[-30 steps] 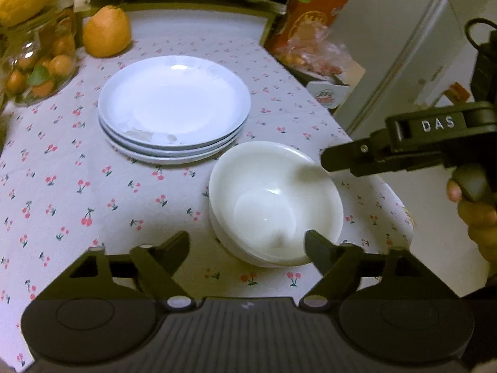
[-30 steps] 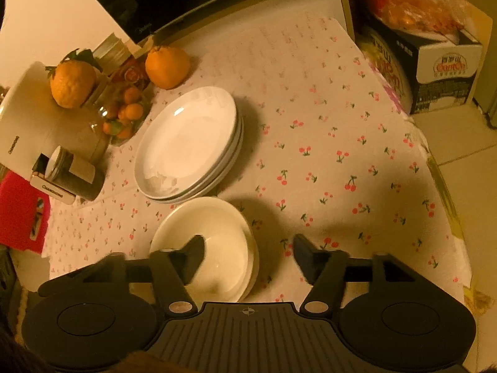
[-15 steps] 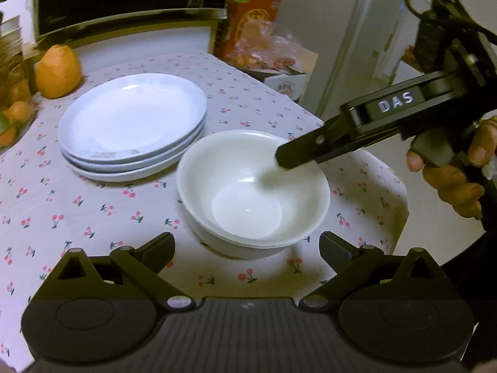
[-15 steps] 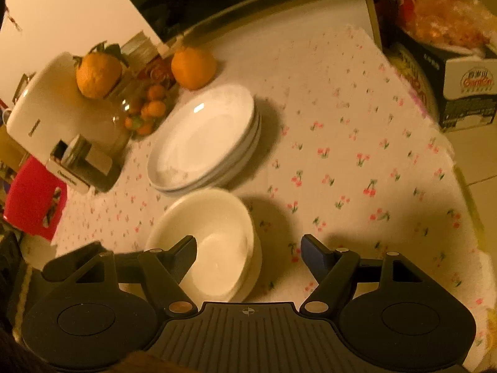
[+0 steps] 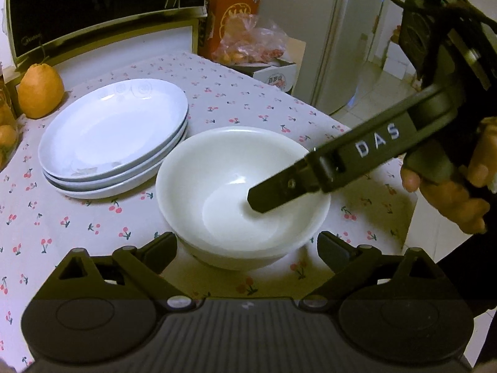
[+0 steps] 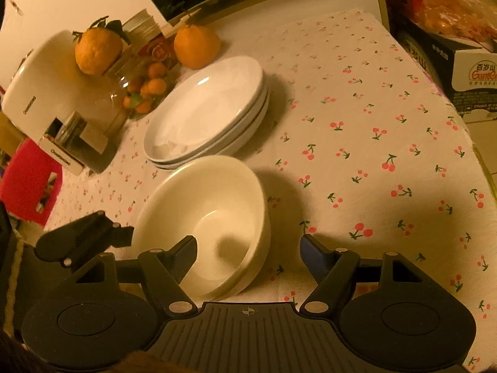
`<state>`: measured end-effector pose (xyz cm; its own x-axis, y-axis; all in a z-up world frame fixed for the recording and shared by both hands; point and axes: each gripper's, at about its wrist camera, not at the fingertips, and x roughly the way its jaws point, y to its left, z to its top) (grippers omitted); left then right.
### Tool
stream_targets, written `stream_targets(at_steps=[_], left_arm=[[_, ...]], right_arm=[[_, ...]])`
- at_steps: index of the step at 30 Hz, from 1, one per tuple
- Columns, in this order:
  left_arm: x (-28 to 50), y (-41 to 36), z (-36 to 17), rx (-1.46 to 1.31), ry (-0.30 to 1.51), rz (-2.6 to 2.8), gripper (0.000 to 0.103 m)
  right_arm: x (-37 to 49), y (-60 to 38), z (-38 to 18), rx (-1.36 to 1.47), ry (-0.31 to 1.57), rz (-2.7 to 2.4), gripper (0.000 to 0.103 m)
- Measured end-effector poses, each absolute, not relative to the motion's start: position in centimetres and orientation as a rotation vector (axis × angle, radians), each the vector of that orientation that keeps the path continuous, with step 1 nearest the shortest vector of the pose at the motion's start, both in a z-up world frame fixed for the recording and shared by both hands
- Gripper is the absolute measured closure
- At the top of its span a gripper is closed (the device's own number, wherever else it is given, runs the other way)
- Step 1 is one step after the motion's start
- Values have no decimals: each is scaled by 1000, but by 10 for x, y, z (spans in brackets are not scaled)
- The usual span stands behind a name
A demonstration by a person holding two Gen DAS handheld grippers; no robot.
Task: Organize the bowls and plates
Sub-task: 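Close the right gripper on the rim of the nested bowls, then lift the nested bowls with the right gripper onto the plate stack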
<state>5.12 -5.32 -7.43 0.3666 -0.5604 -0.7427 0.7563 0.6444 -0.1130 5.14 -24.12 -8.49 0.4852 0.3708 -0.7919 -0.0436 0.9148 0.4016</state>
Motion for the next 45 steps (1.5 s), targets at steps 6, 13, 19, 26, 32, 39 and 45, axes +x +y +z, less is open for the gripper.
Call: stream_targets(at_steps=[6, 13, 19, 26, 32, 39, 45], left_arm=[[51, -53, -73, 278, 827, -855, 14], [52, -52, -70, 282, 827, -855, 16], [49, -50, -61, 283, 803, -866, 18], [48, -43, -40, 271, 767, -862, 17], [58, -35, -24, 251, 761, -836, 17], [83, -31, -10, 236, 748, -813, 17], [103, -29, -10, 241, 743, -806, 17]], right_arm=[[52, -238, -84, 337, 1042, 270, 63], [50, -236, -82, 292, 1034, 255, 72], [48, -239, -68, 288, 995, 256, 72], [49, -235, -46, 259, 959, 285, 72], [64, -233, -30, 279, 930, 320, 72], [91, -233, -21, 335, 891, 341, 72], [119, -234, -21, 384, 869, 337, 72]])
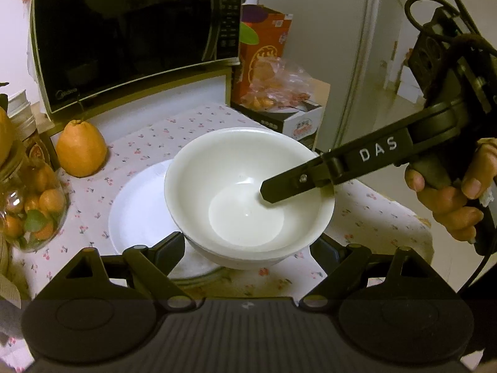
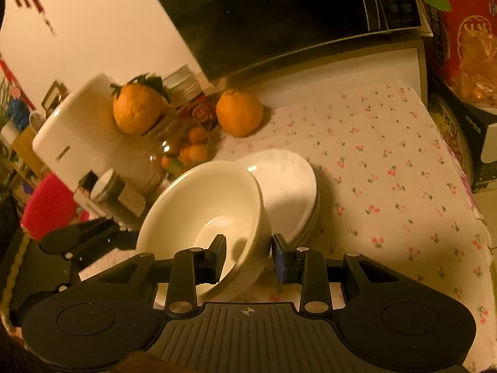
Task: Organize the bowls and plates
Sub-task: 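Lift the nested bowls with the right gripper onto the plate stack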
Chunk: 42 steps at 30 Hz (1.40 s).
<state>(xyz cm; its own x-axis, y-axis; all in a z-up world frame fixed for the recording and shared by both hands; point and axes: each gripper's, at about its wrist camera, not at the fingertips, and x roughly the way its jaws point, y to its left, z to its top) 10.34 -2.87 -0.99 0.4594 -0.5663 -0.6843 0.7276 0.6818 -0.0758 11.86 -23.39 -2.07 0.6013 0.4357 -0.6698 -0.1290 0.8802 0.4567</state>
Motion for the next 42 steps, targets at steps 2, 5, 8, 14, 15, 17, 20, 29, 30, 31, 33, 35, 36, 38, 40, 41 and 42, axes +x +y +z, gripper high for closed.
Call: stream_targets(at_steps=[2, 5, 8, 14, 15, 17, 20, 29, 30, 31, 33, 35, 36, 38, 40, 41, 42], left_arm=[[112, -25, -13, 214, 748, -802, 17], [123, -18, -18, 173, 763, -786, 17], [131, -14, -24, 137, 797, -760, 18], [138, -11, -34, 122, 823, -724, 18], [143, -12, -35, 118, 827, -720, 18], [147, -12, -38, 110, 830, -712, 18], [154, -13, -41, 90, 835, -695, 18], [165, -15, -50, 77, 838, -636, 19], [165, -15, -51, 69, 833, -634, 19], [166, -14, -51, 56, 832, -630, 19], [166, -15, -52, 42, 831, -623, 19], [166, -16, -53, 45, 829, -622, 19], [165, -17, -53, 49, 828, -624, 20], [164, -19, -53, 62, 824, -625, 20], [164, -20, -53, 73, 823, -627, 20], [164, -19, -53, 70, 825, -627, 19], [165, -19, -53, 64, 828, -628, 19]], right_arm=[[129, -234, -21, 409, 861, 333, 72], [142, -233, -23, 441, 853, 336, 72], [154, -229, -28, 452, 852, 342, 72], [172, -221, -41, 466, 871, 324, 72], [174, -221, -43, 472, 874, 321, 71], [179, -222, -48, 489, 878, 311, 71], [187, -223, -56, 526, 887, 289, 71], [197, -224, -75, 595, 886, 243, 71], [198, -225, -76, 604, 881, 242, 72], [198, -227, -77, 615, 873, 242, 72], [198, -228, -76, 625, 861, 239, 72], [198, -228, -75, 620, 854, 235, 70], [198, -228, -75, 615, 855, 233, 70], [198, -228, -76, 607, 858, 229, 69], [199, -228, -77, 607, 861, 228, 69], [199, -228, -77, 606, 863, 228, 69], [199, -228, -77, 606, 864, 228, 69]])
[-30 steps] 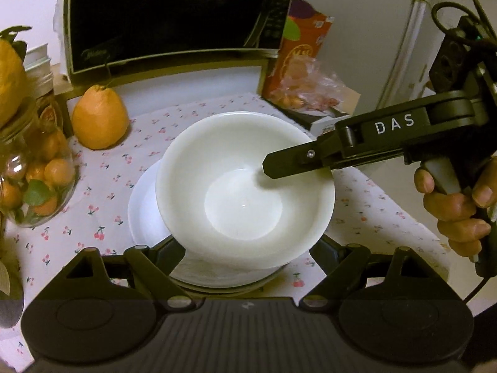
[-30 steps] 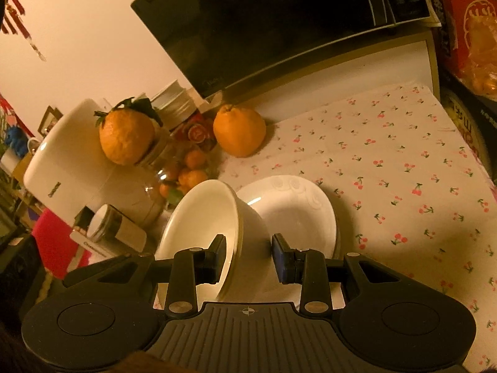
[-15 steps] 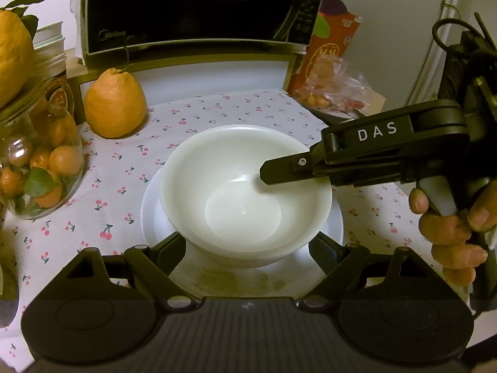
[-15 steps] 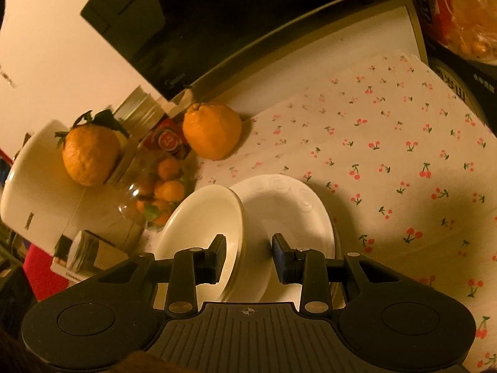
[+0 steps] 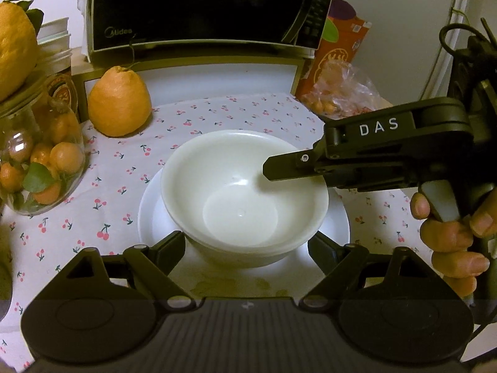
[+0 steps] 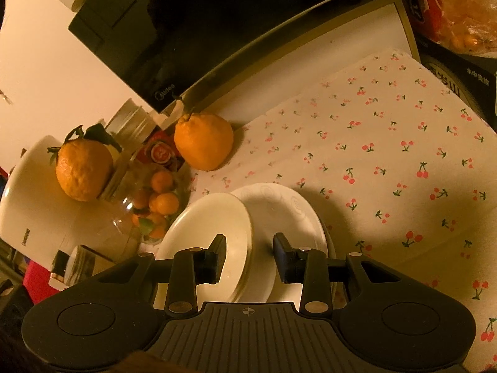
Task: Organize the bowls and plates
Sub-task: 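Lift the nested bowls with the right gripper onto the plate stack, then open the right gripper and pull both grippers back from the stack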
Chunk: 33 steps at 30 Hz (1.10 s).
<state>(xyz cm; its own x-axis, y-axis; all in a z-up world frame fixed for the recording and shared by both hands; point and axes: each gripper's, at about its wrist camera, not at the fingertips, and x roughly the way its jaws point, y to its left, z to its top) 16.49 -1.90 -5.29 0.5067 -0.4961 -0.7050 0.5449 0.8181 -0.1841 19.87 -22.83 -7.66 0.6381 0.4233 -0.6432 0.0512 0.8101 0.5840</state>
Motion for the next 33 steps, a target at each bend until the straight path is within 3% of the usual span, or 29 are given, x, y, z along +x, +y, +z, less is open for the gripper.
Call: stream_targets(at_steps=[4, 8, 9, 15, 33], left_arm=[[166, -18, -50, 34, 829, -633, 9], [164, -20, -48, 31, 843, -634, 4], [164, -21, -48, 34, 847, -629, 3], [160, -17, -45, 31, 860, -611, 1], [121, -6, -24, 70, 849, -516, 0]], right_arm=[[198, -229, -76, 616, 880, 224, 68], [196, -230, -73, 619, 877, 228, 38], [195, -230, -72, 613, 874, 226, 37], [190, -234, -63, 606, 855, 216, 32], [139, -236, -34, 447, 849, 222, 30]])
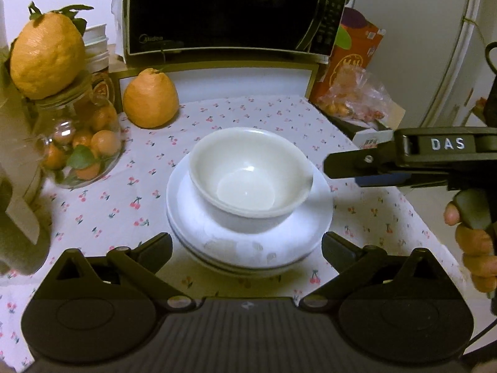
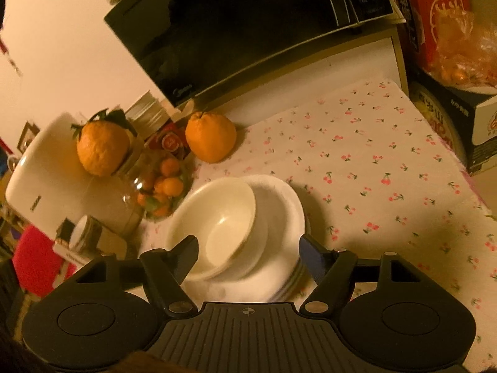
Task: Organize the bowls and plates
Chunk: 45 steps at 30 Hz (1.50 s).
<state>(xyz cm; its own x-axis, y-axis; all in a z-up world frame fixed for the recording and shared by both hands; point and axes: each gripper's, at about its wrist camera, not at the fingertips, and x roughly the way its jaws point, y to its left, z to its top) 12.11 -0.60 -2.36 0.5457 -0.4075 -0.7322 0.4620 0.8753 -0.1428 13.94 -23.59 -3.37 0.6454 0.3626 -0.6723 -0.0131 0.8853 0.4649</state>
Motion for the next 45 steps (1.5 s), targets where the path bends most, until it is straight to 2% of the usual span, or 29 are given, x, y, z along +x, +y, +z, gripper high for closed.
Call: stream_targets(at_steps=[3, 17, 21, 35, 45], left_arm=[[113, -7, -22, 98, 862, -498, 1], [67, -11, -14, 115, 913, -386, 0], [57, -11, -17, 97, 965, -346, 0], [51, 4, -18, -59, 1039, -188, 0], [47, -2, -15, 29, 1024, -114, 0]], right_arm=[[125, -235, -30, 402, 859, 212, 26], [75, -229, -22, 268, 962, 130, 26], [64, -225, -22, 236, 976, 107, 18], [48, -209, -27, 170, 1007, 35, 16], [51, -197, -26, 131, 986, 23, 15]])
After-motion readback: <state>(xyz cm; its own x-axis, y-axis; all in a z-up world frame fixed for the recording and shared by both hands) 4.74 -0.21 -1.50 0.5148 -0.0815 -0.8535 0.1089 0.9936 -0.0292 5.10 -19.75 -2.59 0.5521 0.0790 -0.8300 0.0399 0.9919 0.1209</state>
